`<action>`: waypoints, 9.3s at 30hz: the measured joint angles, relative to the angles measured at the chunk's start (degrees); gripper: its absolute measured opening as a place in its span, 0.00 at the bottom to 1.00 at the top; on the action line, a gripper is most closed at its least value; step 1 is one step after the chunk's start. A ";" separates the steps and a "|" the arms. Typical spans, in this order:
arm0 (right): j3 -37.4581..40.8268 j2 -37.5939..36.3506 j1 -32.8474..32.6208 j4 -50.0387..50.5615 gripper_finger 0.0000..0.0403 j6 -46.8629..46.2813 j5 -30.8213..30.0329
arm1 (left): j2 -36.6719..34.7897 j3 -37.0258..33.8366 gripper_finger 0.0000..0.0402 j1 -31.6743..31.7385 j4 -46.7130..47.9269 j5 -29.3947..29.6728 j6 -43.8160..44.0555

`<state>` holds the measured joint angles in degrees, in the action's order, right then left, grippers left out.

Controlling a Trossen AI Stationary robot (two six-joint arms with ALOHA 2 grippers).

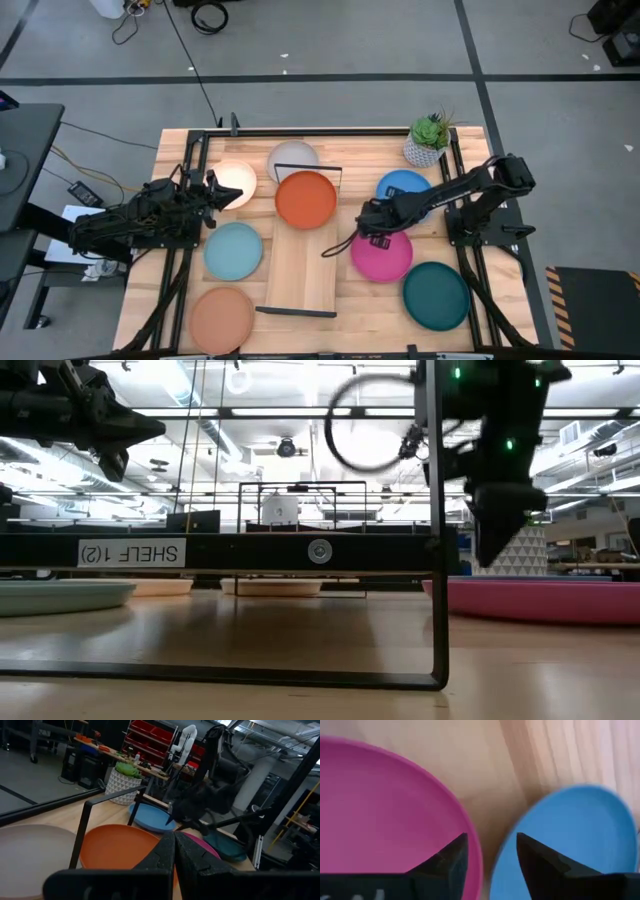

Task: Place and stack plates onto a shelf
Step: Stack the blue plate on top of the orange plate on the shelf, then put the white plate on the shelf, then stack the light blue plate on top of the light orange plate on the shelf

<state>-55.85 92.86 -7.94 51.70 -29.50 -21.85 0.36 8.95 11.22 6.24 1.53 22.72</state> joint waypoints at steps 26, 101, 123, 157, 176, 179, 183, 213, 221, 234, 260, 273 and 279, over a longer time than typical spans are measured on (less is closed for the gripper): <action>6.29 0.02 7.77 -2.27 0.04 -0.21 4.30 | 0.00 0.00 0.03 0.00 -0.40 1.39 -1.49; -4.14 -5.33 -5.59 -28.10 0.44 50.65 -9.76 | 19.81 5.21 0.03 0.02 5.34 2.04 -8.79; -3.81 -5.92 -11.92 -22.16 0.42 32.20 -10.10 | 61.44 19.64 0.41 2.07 19.57 14.80 -0.26; -3.72 -5.77 -15.24 -19.51 0.42 31.15 -10.12 | 66.95 47.96 0.04 9.15 42.30 14.93 -4.43; -3.72 -10.67 -20.30 1.58 0.42 13.71 -25.75 | 70.22 59.01 0.05 -32.03 32.36 4.17 -35.03; -3.72 -12.65 -20.90 2.67 0.42 11.54 -26.05 | 74.66 59.04 0.05 -36.36 31.80 4.71 -37.74; -3.72 -14.63 -21.46 2.26 0.41 11.30 -25.77 | 80.74 59.04 0.05 -38.72 32.46 10.29 -38.55; -3.72 -16.15 -21.53 2.49 0.41 9.71 -24.48 | 92.67 59.06 0.22 -42.81 27.82 4.18 -37.47; -3.72 -16.15 -21.53 2.41 0.41 9.71 -24.41 | 90.65 59.06 0.38 -42.52 33.29 4.65 -26.34; -3.72 -16.13 -21.53 1.51 0.41 10.11 -24.44 | 80.84 51.20 0.31 -40.43 44.33 13.63 -16.67; -3.72 -16.11 -21.18 -3.40 0.41 14.85 -23.96 | 80.22 31.47 0.29 -8.37 35.74 -1.83 -27.07; -3.72 -16.11 -21.18 -3.53 0.41 14.01 -23.91 | 85.35 33.89 0.04 -8.39 39.86 -0.40 -33.69; -3.72 -16.11 -21.18 -3.58 0.41 14.04 -23.54 | 82.80 43.82 0.04 -8.14 57.73 4.89 -37.57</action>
<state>-59.57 76.75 -29.12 48.12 -15.46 -45.39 83.16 52.78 3.08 63.97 6.42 -14.85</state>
